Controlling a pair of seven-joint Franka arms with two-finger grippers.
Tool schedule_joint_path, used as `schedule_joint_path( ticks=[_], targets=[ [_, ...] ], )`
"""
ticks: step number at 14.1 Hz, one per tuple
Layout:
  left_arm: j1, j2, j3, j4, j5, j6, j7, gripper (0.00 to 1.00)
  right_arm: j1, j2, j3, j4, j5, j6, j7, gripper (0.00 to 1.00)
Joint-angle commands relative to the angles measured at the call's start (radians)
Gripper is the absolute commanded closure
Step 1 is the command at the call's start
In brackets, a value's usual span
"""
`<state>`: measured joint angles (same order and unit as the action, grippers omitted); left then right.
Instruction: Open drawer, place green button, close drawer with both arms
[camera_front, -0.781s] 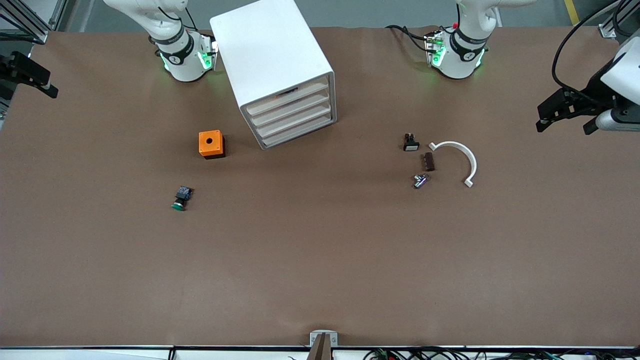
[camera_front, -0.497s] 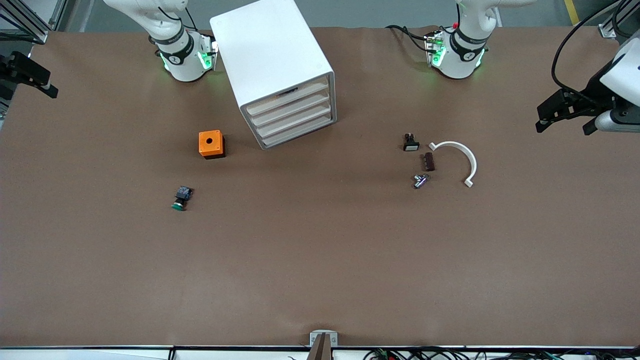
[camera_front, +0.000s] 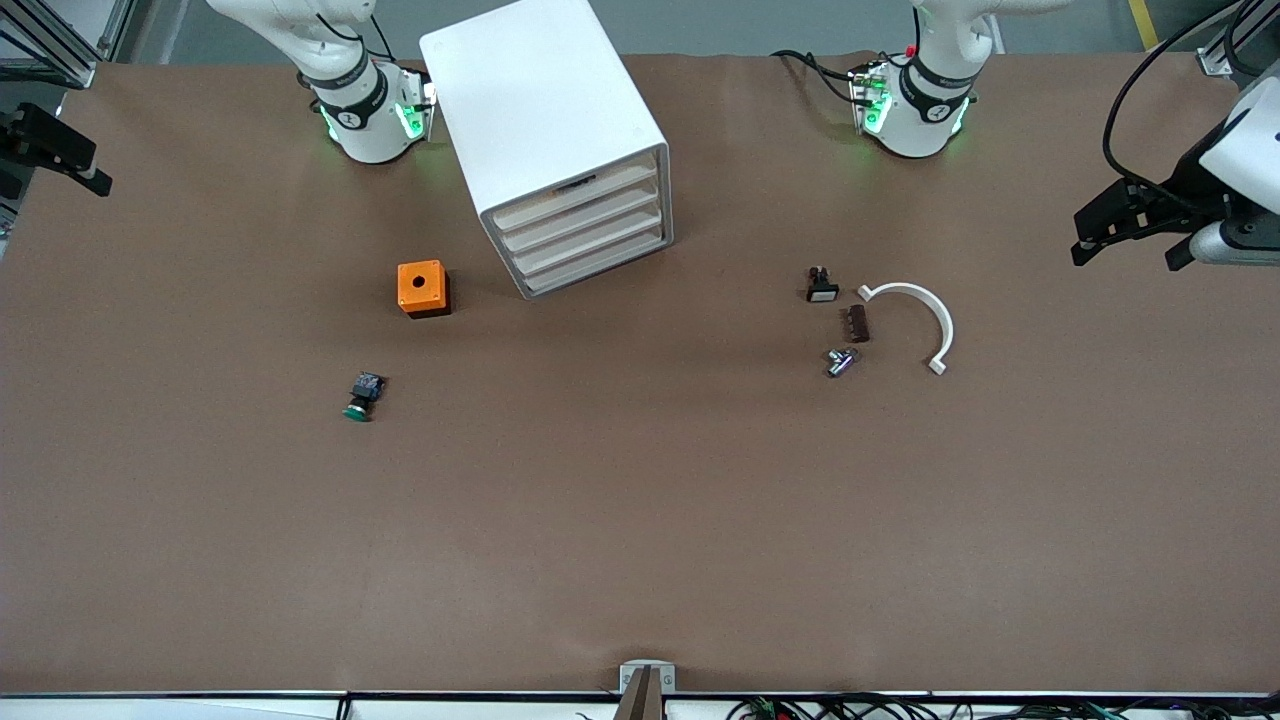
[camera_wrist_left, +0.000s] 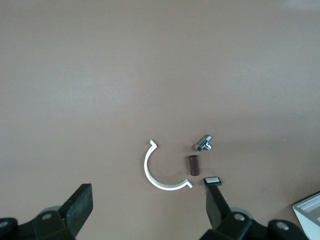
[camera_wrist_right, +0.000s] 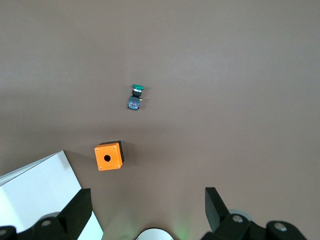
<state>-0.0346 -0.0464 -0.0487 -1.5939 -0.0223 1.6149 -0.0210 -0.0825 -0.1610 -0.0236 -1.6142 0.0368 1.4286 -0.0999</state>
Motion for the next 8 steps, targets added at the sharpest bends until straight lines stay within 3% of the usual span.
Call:
schedule_joint_path(
  ticks=[1, 8],
  targets=[
    [0.001, 0.013, -0.003, 0.025, 0.021, -0.020, -0.008, 0.00, -0.002, -0.017, 0.001, -0.012, -0.005, -0.004, 0.005, 0.00],
    [0.015, 0.043, -0.003, 0.017, 0.007, -0.021, -0.002, 0.00, -0.005, -0.009, 0.001, 0.022, -0.006, -0.002, 0.005, 0.00]
  ],
)
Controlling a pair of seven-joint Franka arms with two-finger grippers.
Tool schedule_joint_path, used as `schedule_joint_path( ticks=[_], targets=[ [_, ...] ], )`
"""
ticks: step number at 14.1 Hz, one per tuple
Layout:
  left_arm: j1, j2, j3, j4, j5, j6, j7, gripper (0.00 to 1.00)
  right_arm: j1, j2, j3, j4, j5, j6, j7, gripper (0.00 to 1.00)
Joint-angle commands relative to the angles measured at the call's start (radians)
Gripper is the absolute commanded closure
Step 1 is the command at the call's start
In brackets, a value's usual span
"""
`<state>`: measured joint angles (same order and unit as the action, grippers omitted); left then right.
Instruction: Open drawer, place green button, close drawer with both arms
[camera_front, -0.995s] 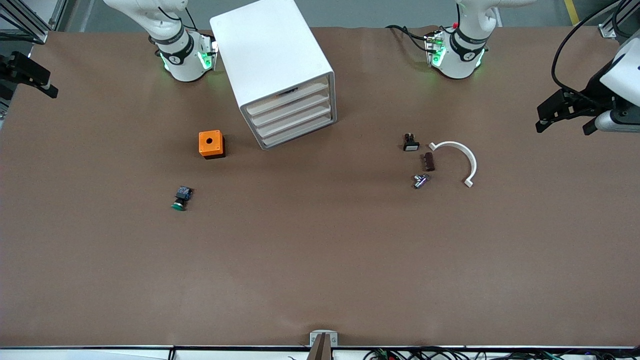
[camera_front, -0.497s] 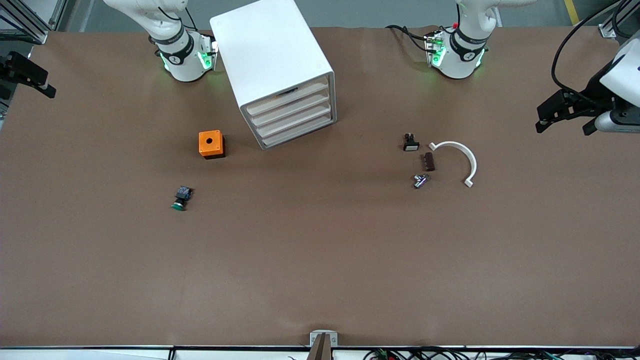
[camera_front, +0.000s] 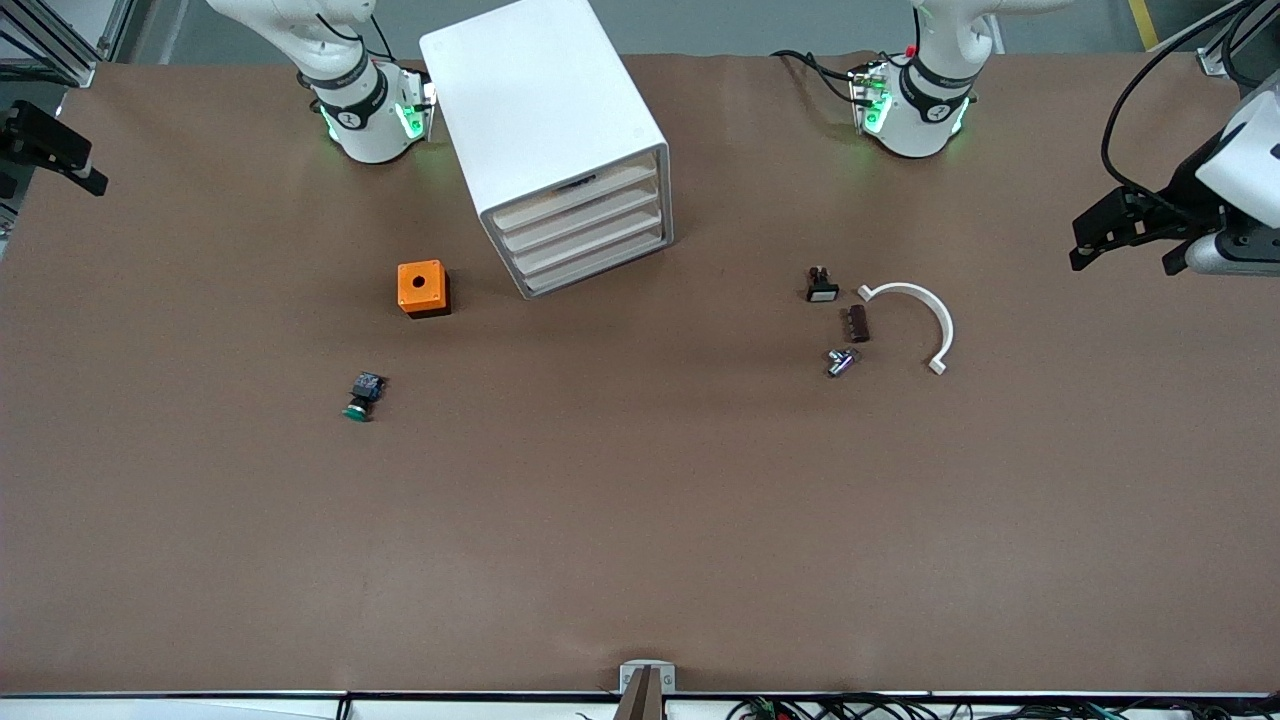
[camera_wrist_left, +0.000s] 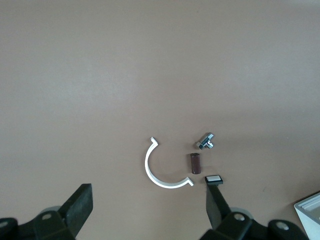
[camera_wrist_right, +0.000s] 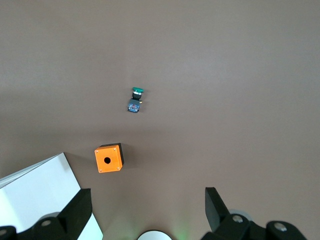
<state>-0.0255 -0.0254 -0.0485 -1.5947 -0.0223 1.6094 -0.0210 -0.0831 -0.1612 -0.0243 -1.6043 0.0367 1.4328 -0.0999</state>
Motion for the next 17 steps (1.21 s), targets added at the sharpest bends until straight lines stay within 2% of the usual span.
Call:
schedule_joint_path(
  ticks=[1, 6, 8, 11, 17],
  targets=[
    [0.004, 0.035, -0.005, 0.018, 0.007, -0.016, -0.002, 0.00, -0.006, -0.003, 0.000, 0.020, -0.006, -0.006, 0.015, 0.00],
    [-0.001, 0.102, -0.010, 0.018, -0.002, -0.016, 0.000, 0.00, -0.027, 0.017, 0.000, 0.026, -0.014, -0.008, 0.005, 0.00],
    [-0.004, 0.148, -0.010, 0.018, -0.048, -0.016, -0.008, 0.00, -0.046, 0.035, -0.002, 0.024, -0.012, -0.008, 0.009, 0.00],
    [-0.024, 0.205, -0.014, 0.024, -0.070, -0.013, -0.026, 0.00, -0.047, 0.127, 0.000, 0.033, -0.015, -0.012, 0.005, 0.00],
    [-0.053, 0.292, -0.033, 0.024, -0.160, -0.013, -0.118, 0.00, -0.073, 0.230, -0.002, 0.069, -0.035, -0.003, 0.002, 0.00]
  ],
)
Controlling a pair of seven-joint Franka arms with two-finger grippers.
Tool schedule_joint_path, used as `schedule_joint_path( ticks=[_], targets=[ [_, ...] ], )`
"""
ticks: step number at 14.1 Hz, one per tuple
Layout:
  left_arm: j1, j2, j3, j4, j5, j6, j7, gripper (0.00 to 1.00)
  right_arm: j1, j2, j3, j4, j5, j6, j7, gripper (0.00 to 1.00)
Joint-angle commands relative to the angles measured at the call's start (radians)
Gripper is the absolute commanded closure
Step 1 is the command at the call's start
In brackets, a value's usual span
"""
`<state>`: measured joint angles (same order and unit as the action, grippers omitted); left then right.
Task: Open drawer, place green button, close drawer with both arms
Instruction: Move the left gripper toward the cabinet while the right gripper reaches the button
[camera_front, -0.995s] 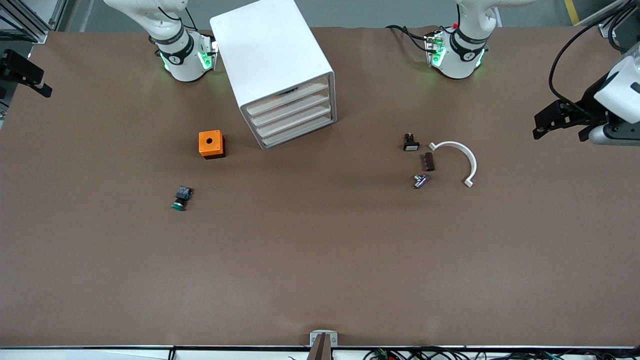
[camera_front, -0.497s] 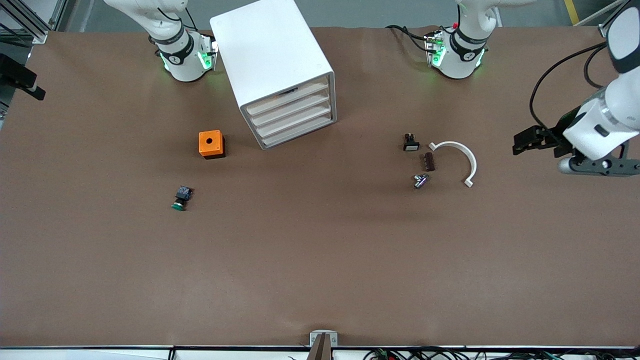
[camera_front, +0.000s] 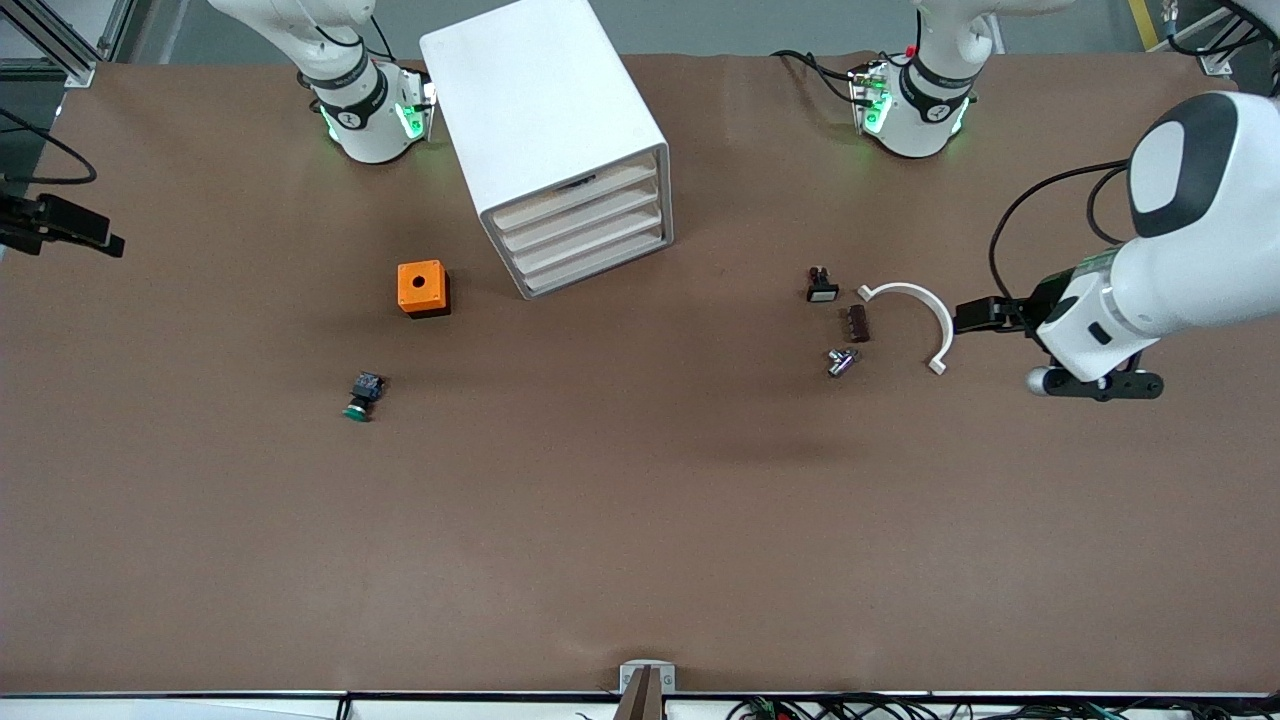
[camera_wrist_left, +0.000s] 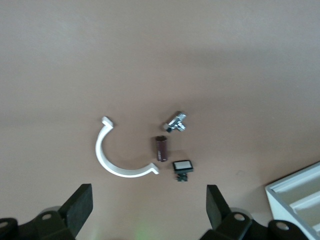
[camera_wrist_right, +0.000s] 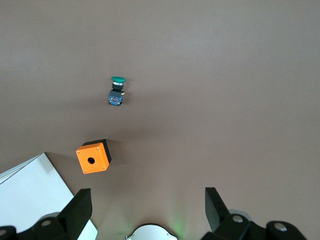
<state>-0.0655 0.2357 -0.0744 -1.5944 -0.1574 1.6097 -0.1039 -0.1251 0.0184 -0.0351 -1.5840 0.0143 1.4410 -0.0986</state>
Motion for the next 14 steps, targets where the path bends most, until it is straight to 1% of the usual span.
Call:
schedule_joint_path(
  ticks=[1, 3, 7, 11, 12, 14],
  targets=[
    [-0.034, 0.045, -0.007, 0.024, -0.028, -0.013, -0.063, 0.00, -0.042, 0.060, 0.009, 0.051, -0.020, 0.005, 0.000, 0.00],
    [-0.066, 0.076, -0.007, 0.025, -0.030, -0.010, -0.124, 0.00, -0.059, 0.119, 0.009, 0.055, -0.039, 0.044, 0.000, 0.00],
    [-0.132, 0.148, -0.005, 0.030, -0.028, -0.007, -0.256, 0.00, -0.047, 0.121, 0.012, 0.053, -0.031, 0.041, 0.046, 0.00],
    [-0.204, 0.295, -0.005, 0.146, -0.027, -0.005, -0.472, 0.00, -0.033, 0.118, 0.017, 0.036, -0.008, 0.062, 0.112, 0.00],
    [-0.217, 0.325, -0.005, 0.165, -0.027, -0.005, -0.525, 0.00, -0.033, 0.120, 0.017, 0.026, 0.002, 0.087, 0.112, 0.00],
    [-0.246, 0.364, -0.004, 0.171, -0.024, -0.002, -0.588, 0.00, -0.031, 0.117, 0.018, -0.051, 0.013, 0.188, 0.114, 0.00]
  ],
)
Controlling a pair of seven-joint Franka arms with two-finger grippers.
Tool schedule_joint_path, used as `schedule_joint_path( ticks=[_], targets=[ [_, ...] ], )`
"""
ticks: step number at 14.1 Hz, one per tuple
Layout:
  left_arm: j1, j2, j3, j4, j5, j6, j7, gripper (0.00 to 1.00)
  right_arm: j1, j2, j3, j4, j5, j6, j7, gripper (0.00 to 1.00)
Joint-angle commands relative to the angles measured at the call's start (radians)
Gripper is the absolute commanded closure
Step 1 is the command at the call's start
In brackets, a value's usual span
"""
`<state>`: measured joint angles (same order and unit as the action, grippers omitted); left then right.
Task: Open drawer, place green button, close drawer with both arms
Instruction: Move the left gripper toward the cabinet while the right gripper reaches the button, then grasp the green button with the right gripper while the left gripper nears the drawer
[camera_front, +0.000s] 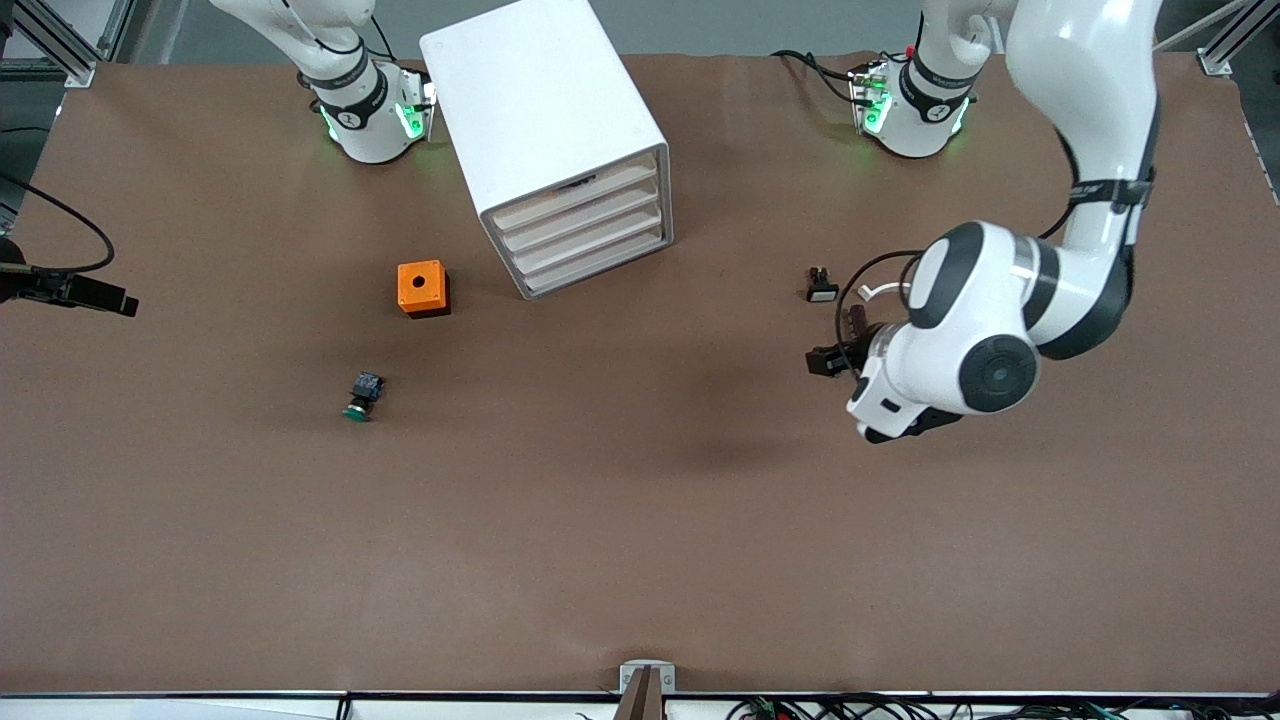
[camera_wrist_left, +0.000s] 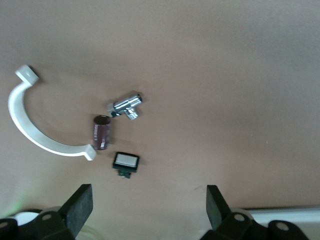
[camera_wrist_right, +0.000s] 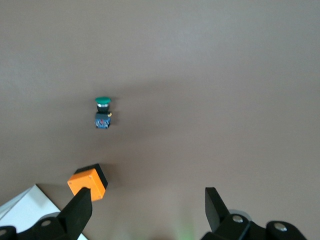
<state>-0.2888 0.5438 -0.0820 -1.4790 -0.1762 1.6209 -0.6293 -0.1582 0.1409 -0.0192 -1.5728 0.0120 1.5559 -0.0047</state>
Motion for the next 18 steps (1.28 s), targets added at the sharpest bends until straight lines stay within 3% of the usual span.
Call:
schedule_joint_path(
  ticks=[1, 7, 10, 14, 18],
  targets=[
    [-0.036, 0.073, 0.005, 0.055, -0.003, -0.004, -0.094, 0.00, 0.011, -0.009, 0.002, -0.108, 0.016, 0.122, 0.034, 0.00],
    [-0.121, 0.168, 0.004, 0.114, -0.006, 0.043, -0.373, 0.00, 0.118, -0.018, 0.002, -0.323, 0.016, 0.395, 0.288, 0.00],
    [-0.177, 0.189, 0.002, 0.118, -0.017, 0.039, -0.528, 0.00, 0.131, -0.017, 0.002, -0.435, 0.016, 0.548, 0.307, 0.00],
    [-0.200, 0.226, 0.002, 0.140, -0.130, 0.004, -0.838, 0.00, 0.160, 0.003, 0.002, -0.564, 0.016, 0.752, 0.350, 0.00],
    [-0.217, 0.254, 0.002, 0.158, -0.334, -0.001, -1.050, 0.00, 0.230, 0.092, 0.002, -0.582, 0.016, 0.889, 0.446, 0.00]
  ],
)
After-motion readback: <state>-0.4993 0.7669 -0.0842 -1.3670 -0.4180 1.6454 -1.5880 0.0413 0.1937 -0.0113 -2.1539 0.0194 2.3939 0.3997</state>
